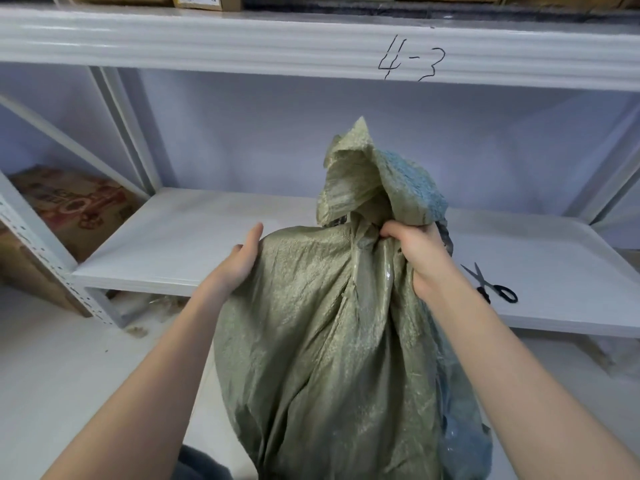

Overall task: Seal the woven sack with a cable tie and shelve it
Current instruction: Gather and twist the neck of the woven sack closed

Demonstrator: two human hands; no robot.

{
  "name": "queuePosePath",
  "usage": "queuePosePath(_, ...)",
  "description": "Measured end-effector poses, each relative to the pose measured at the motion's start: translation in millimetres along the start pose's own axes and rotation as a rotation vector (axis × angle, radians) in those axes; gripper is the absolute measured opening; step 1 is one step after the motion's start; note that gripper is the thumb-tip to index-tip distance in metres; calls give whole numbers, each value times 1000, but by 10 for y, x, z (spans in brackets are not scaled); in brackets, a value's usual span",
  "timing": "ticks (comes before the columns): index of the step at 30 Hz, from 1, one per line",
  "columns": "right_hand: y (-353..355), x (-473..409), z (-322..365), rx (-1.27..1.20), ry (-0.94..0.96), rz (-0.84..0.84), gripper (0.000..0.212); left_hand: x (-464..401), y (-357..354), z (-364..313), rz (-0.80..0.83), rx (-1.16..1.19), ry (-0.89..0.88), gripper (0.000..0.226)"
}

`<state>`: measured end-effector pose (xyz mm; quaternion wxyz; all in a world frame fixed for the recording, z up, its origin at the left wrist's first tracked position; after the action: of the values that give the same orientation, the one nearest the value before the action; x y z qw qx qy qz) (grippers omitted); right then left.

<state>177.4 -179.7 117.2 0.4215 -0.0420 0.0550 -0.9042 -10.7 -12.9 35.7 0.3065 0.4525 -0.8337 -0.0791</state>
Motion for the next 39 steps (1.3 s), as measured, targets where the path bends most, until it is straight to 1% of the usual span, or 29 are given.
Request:
queuePosePath(1, -13, -11, -7, 9, 0, -3, 27, 19, -14, -17, 37, 19, -13, 103)
queuePosePath(3, -36, -38, -32, 34, -3, -12, 26, 93, -24, -117, 83, 67, -51, 81)
queuePosePath(4, -51, -46, -41, 41, -3, -18, 25, 75, -8, -157, 81, 91, -73, 79)
queuePosePath(6, -94, -51, -54, 56, 1, -11, 24, 74, 10, -232, 68, 126, -111, 81)
queuePosePath(8, -146, -45, -66, 63, -1, 4, 22, 130, 4, -297, 70, 149, -145, 77)
queuePosePath(13, -245, -10, -50, 59, -6, 25, 22, 178, -66, -366, 120, 74, -176, 68)
queuePosePath(14, -245, -7, -46, 52, -9, 20, 22, 174, -66, -354, 114, 34, -173, 69)
queuePosePath(17, -225, -11, -50, 23, -23, -2, 19, 90, 12, -183, 63, -123, -96, 92)
queuePosePath(19, -207, -22, -59, 19, -27, -13, 18, 60, 41, -77, 107, -148, -60, 97)
queuePosePath(20, -203, -26, -60, 21, -26, -11, 18, 73, 10, -70, 175, -113, -51, 95)
queuePosePath(21, -201, -29, -62, 26, -25, -8, 19, 92, -49, -94, 278, -46, -61, 95)
queuePosePath(22, -200, -31, -65, 30, -25, -2, 19, 143, -123, -153, 393, 34, -93, 98)
queuePosePath(23, -206, -34, -71, 33, -27, 8, 19, 198, -181, -231, 475, 122, -135, 98)
queuePosePath(24, -211, -35, -78, 33, -28, 14, 19, 253, -218, -323, 522, 220, -180, 94)
queuePosePath(26, -213, -48, -98, 36, -26, 13, 18, 349, -240, -471, 532, 409, -234, 74)
queuePosePath(28, -210, -61, -115, 47, -22, 5, 33, 437, -272, -573, 514, 502, -288, 58)
queuePosePath(30, -207, -66, -116, 47, -17, 5, 39, 483, -329, -633, 507, 580, -338, 49)
queuePosePath(33, -212, -51, -101, 34, -18, 21, 41, 555, -414, -664, 553, 720, -338, 38)
queuePosePath(36, -259, -54, -109, 53, 10, 56, 41, 635, -483, -708, 564, 739, -365, 19)
queuePosePath(37, -289, -55, -120, 60, 19, 73, 41, 642, -492, -730, 534, 733, -389, 17)
queuePosePath(39, -365, -28, -132, 91, 30, 121, 40, 636, -483, -771, 402, 685, -444, 23)
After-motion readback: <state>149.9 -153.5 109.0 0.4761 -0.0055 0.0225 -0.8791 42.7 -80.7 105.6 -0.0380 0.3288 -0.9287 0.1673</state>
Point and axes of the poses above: each hand's wrist, its own x-axis away from the middle knuckle, its own y-axis out of the back of the hand, z = x × y, the point moved 6 cm from there along -x, towards the middle knuckle, and after that the axes turned 5 degrees about z, right-handed, at the moved point
